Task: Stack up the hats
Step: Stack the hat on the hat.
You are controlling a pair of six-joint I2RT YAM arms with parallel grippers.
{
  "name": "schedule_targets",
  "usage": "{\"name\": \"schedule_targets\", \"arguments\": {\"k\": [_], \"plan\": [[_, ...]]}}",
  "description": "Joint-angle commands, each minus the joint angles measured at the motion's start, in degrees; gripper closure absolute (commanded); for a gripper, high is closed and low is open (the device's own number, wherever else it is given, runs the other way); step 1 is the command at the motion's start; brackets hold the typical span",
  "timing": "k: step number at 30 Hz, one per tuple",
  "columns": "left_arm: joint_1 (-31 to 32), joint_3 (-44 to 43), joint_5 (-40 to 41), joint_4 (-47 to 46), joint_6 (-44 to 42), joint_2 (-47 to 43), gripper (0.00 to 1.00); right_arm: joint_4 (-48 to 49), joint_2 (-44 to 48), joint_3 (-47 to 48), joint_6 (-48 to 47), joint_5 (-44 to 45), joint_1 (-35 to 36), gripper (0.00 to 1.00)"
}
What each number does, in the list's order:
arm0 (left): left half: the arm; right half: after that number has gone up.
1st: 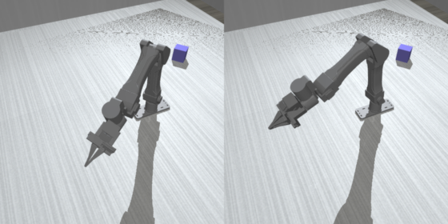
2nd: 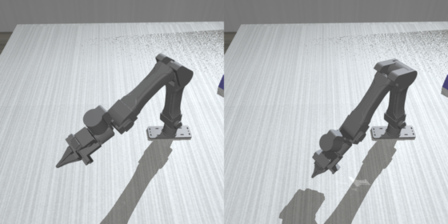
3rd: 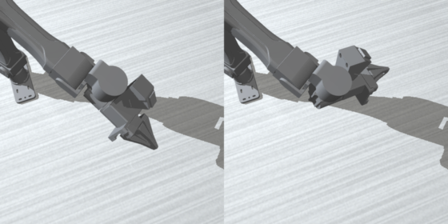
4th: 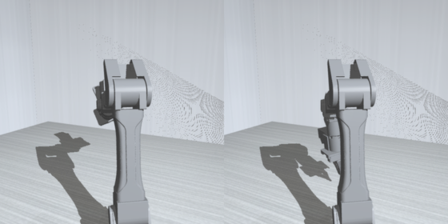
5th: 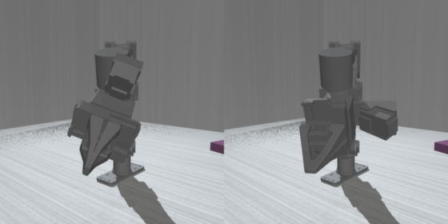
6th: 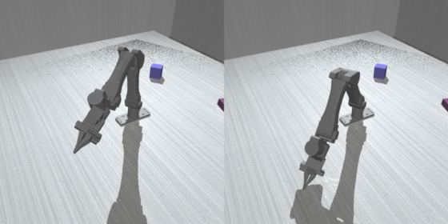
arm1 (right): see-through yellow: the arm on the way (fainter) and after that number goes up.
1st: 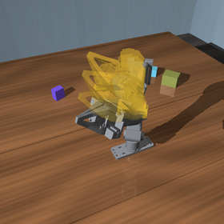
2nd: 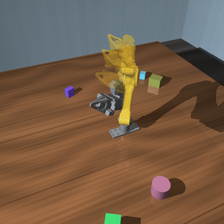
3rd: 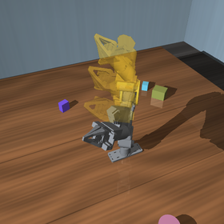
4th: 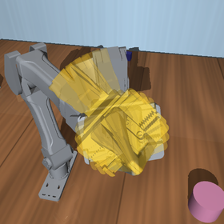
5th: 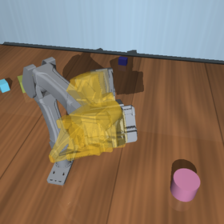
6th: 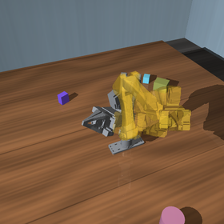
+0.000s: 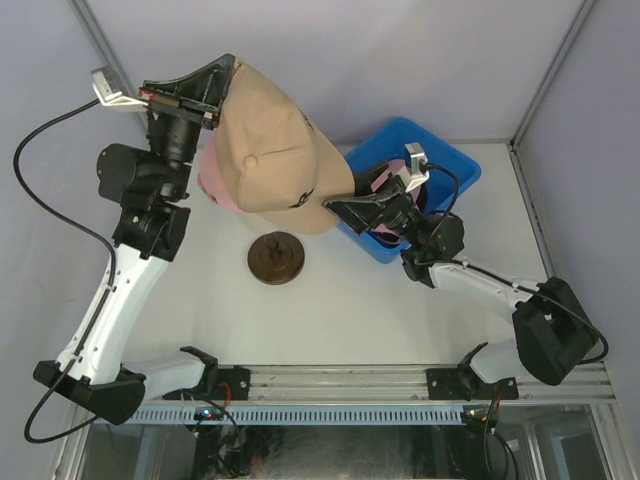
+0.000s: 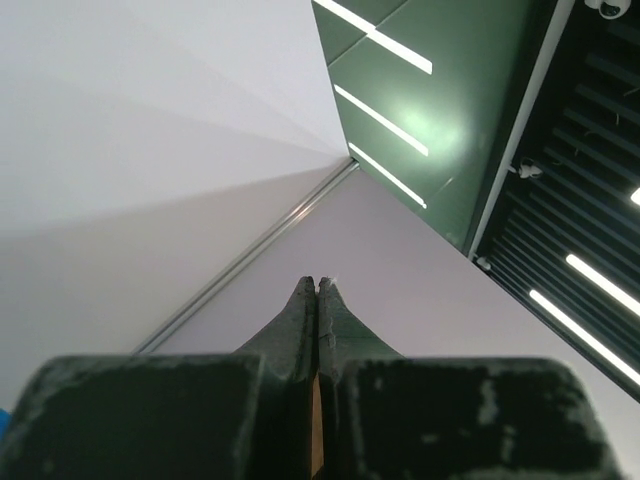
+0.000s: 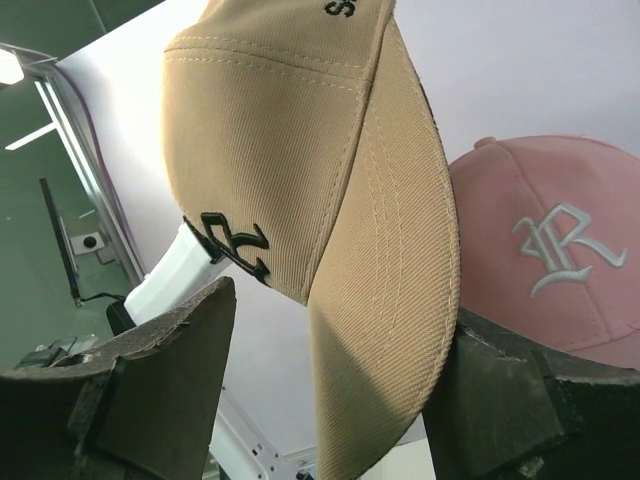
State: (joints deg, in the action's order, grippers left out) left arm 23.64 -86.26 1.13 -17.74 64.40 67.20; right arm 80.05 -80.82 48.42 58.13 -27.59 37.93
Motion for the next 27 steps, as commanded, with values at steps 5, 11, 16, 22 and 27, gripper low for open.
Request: {"name": "schedule_targets", "arguments": {"k": [5, 11, 16, 22, 27], "plan": [[0.52, -2.36, 6.52, 3.22, -2.76, -2.62, 1.0, -6.62, 5.89, 1.51, 0.65, -1.43, 1.17, 0.33], [1.27, -3.24, 8.76, 6.09, -3.72, -2.95, 1.0, -10.17, 8.09, 2.13, 0.65, -2.29, 0.87, 0.33], [2.12, -4.27, 10.32, 8.29, -5.31, -3.3, 1.0, -12.89, 9.1, 3.22, 0.65, -3.4, 1.0, 0.33], [2.74, -4.3, 11.81, 9.48, -5.38, -3.4, 1.0, -18.29, 9.27, 3.78, 0.65, -3.38, 1.61, 0.33], [3.69, -5.75, 14.14, 12.33, -6.17, -3.26, 1.0, -24.13, 10.58, 4.32, 0.65, -3.73, 1.96, 0.33]]}}
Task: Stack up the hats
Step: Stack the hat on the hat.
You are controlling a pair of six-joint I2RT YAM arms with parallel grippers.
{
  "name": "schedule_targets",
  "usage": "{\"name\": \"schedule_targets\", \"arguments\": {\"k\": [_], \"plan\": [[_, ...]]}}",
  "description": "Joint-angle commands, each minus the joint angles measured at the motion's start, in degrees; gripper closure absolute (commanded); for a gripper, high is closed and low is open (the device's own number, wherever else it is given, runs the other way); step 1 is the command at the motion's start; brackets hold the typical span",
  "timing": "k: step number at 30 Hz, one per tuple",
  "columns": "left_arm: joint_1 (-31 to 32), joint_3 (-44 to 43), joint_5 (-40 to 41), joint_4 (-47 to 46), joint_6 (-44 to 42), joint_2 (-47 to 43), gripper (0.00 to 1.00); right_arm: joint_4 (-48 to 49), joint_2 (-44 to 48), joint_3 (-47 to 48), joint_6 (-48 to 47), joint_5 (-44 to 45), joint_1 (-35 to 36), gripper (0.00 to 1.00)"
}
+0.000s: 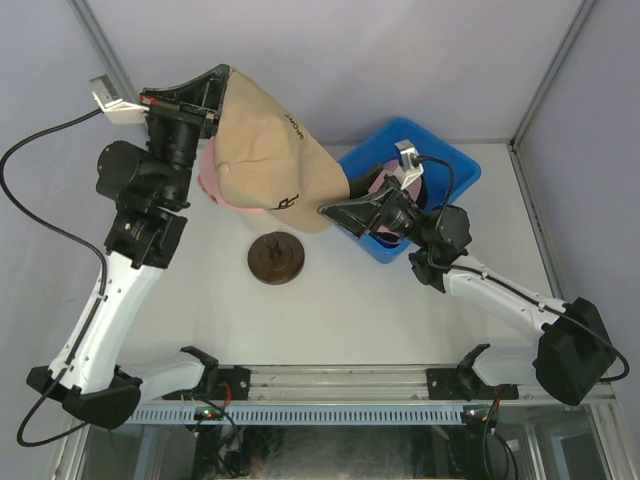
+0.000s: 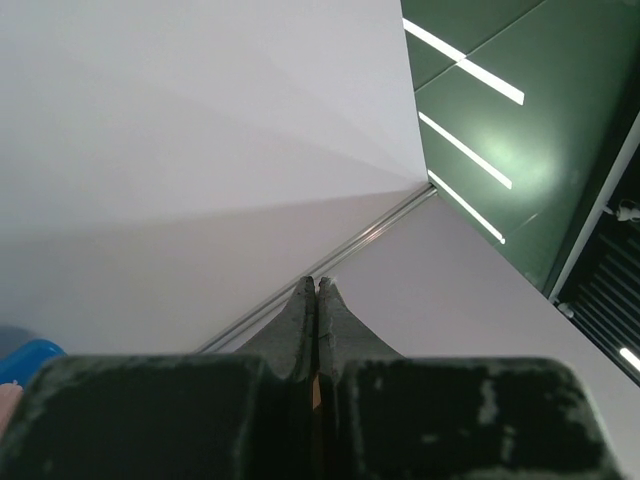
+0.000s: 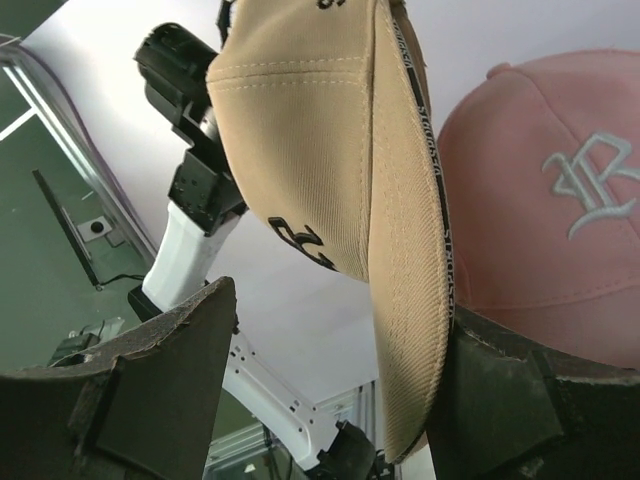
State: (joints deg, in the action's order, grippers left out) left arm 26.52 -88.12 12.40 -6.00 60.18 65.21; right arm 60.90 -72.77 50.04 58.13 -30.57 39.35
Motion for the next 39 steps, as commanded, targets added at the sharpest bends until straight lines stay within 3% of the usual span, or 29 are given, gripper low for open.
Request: {"name": "schedule_targets", "arguments": {"k": [1, 6, 9, 15, 25, 39], "plan": [[0.85, -4.09, 3.29, 1.05, -2.08, -1.17, 1.0, -7.98, 3.57, 2.89, 0.65, -0.68, 0.55, 0.33], [2.53, -4.7, 3.83, 1.43, -2.45, -1.03, 1.0, -28.92, 12.22, 5.91, 0.65, 4.26, 0.55, 0.33], [3.61, -5.39, 4.1, 1.41, -2.64, -0.45, 1.0, -36.02, 14.21, 8.32, 0.65, 6.07, 0.55, 0.33], [5.39, -7.32, 4.64, 1.79, -3.04, 1.09, 1.0, -36.95, 12.13, 10.43, 0.65, 4.49, 1.51, 0.33], [6.42, -8.23, 6.19, 3.13, -3.85, 1.32, 1.0, -48.36, 12.01, 14.46, 0.65, 9.58, 3.47, 0.33], [6.44, -7.03, 6.14, 3.19, -3.99, 0.61, 1.0, -47.04, 12.69, 14.67, 0.65, 8.19, 4.5, 0.33]]}}
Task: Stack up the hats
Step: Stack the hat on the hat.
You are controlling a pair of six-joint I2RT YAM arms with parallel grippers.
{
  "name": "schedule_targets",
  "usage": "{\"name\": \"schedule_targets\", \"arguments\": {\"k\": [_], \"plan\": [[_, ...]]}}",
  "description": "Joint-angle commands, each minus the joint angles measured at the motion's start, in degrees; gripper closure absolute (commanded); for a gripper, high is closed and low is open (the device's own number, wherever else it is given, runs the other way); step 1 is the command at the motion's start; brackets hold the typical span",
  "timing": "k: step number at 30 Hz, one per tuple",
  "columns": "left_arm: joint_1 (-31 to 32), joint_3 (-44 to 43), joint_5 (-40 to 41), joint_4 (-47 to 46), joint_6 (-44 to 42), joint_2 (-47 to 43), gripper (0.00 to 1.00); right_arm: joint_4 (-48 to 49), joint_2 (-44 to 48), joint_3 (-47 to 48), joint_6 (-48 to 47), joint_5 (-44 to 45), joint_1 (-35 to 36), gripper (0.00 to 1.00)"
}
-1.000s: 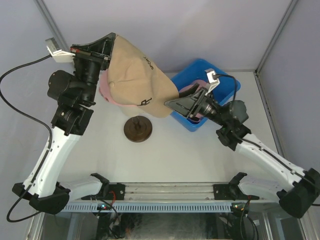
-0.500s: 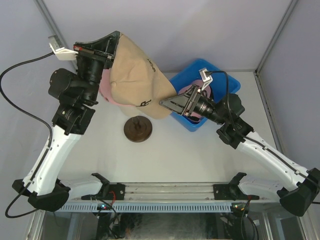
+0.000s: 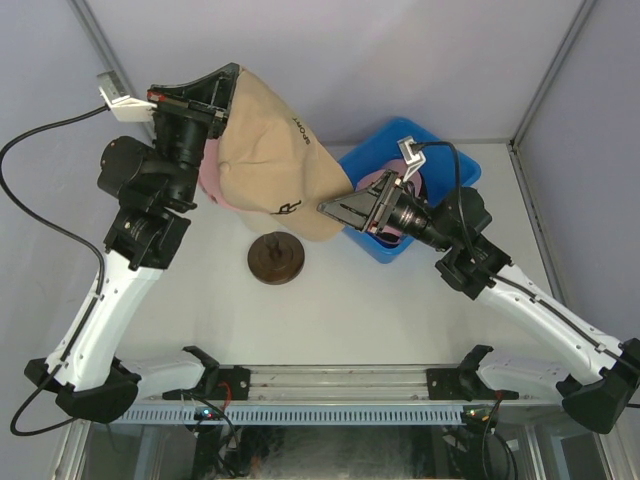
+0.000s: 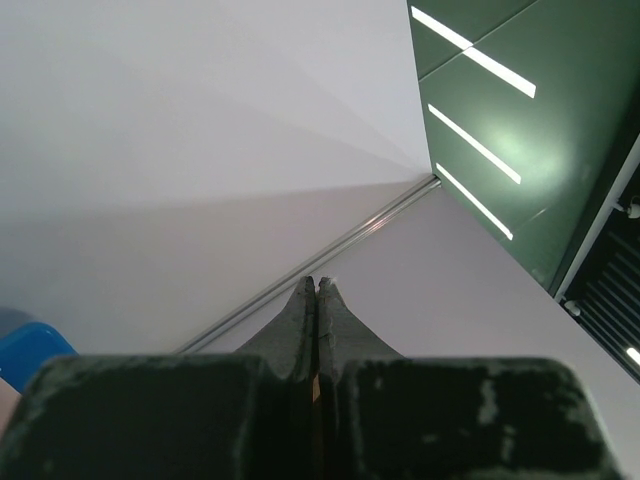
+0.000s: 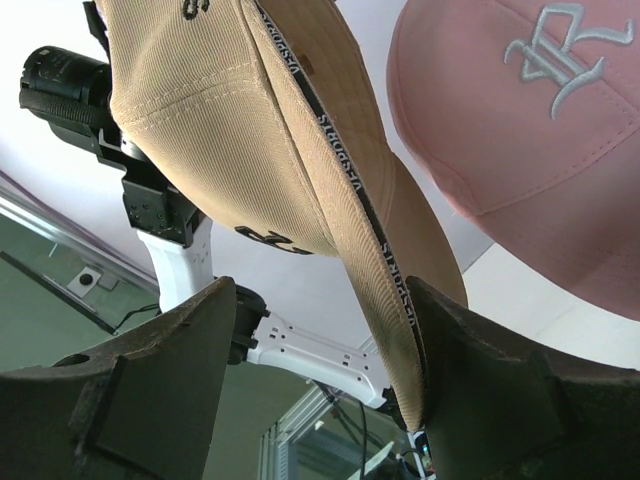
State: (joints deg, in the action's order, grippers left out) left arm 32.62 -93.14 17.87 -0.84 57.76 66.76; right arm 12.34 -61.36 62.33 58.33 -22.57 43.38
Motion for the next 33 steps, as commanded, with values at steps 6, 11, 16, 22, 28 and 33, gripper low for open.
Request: {"name": "schedule_targets", "arguments": {"k": [6, 11, 16, 22, 28, 33], "plan": [[0.34, -0.88, 0.88, -2.31, -2.06, -1.71, 1.0, 0.11, 2.35, 2.07, 0.45, 1.48, 0.42, 0.33], [0.34, -0.63, 0.78, -2.53, -2.46, -1.96, 1.0, -7.04, 5.82, 2.02, -6.09, 6.27, -0.97, 0.21], [0.38, -0.96, -0.52, -2.85, -2.19, -1.32, 1.0, -10.2, 8.29, 2.01, -9.34, 8.21, -3.4, 0.42], [0.88, -1.71, -1.85, -2.97, -2.34, -0.49, 1.0, -9.07, 7.58, 2.01, -8.72, 5.94, -5.35, 0.55], [1.18, -2.11, -2.31, -2.68, -2.54, 0.71, 1.0, -5.11, 4.65, 2.13, -6.06, 3.06, -6.12, 1.0], [1.21, -2.62, -0.7, -1.16, -5.26, 0.05, 1.0, -3.21, 3.62, 2.03, -4.01, 0.92, -6.94, 1.0]]}}
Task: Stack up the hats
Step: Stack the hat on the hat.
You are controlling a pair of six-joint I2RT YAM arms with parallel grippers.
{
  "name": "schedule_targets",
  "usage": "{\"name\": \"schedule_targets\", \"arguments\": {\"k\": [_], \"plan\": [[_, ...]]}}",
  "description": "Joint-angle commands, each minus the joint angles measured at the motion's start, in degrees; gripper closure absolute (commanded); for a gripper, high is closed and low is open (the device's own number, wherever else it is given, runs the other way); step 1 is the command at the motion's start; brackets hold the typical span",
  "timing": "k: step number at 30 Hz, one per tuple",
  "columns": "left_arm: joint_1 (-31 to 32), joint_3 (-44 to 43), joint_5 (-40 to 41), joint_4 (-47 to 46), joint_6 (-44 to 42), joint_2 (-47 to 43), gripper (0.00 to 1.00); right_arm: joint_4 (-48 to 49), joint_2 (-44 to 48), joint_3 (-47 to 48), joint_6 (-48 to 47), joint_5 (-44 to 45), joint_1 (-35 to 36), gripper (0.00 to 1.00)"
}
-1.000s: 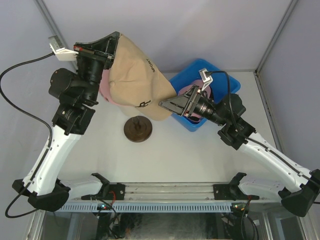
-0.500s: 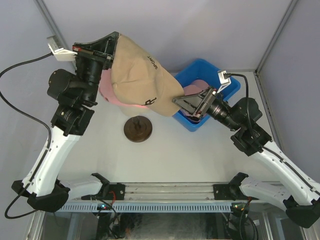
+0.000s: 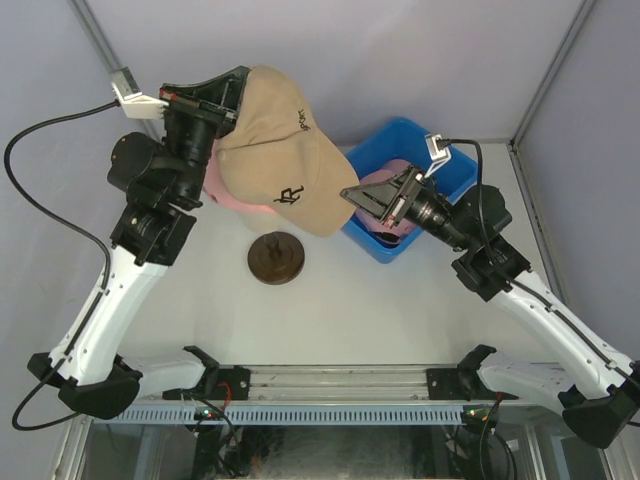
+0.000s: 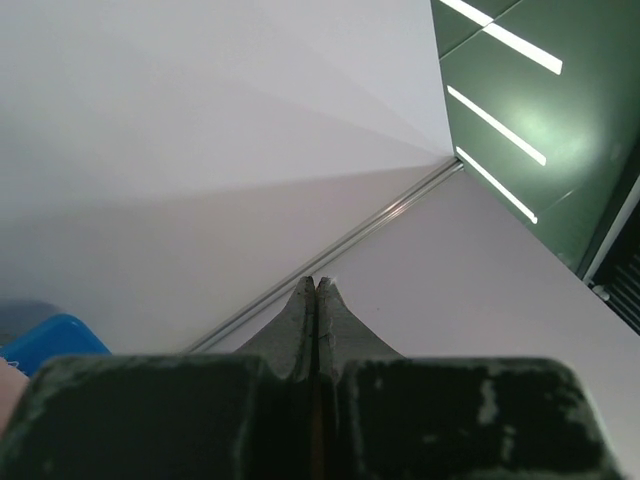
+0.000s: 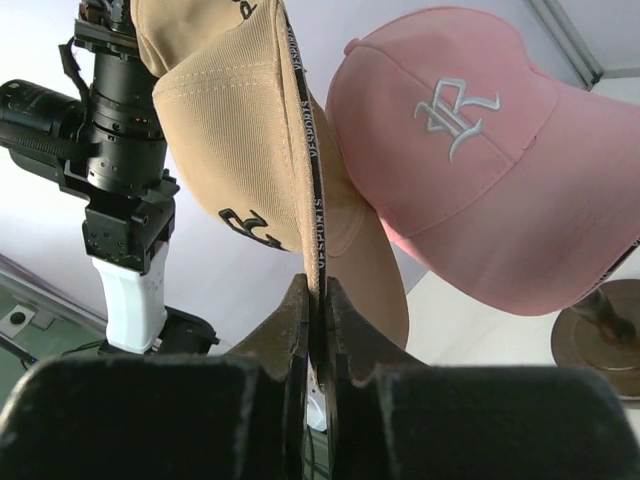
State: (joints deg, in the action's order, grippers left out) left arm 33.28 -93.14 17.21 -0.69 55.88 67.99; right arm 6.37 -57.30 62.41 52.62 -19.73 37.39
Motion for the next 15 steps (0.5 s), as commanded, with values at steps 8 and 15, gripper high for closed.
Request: {"name": "schedule_targets", "arguments": {"k": [8, 15], "plan": [[0.33, -5.91, 6.82, 7.44, -13.65, -3.61, 1.0, 12.37, -0.96, 1.92, 2.38, -14.81, -9.7, 1.0], [0.15, -14.84, 8.28, 17.64, -21.69, -1.43, 1.0, 31.1, -6.42, 0.0, 2.38, -22.82, -14.29, 1.0]]}}
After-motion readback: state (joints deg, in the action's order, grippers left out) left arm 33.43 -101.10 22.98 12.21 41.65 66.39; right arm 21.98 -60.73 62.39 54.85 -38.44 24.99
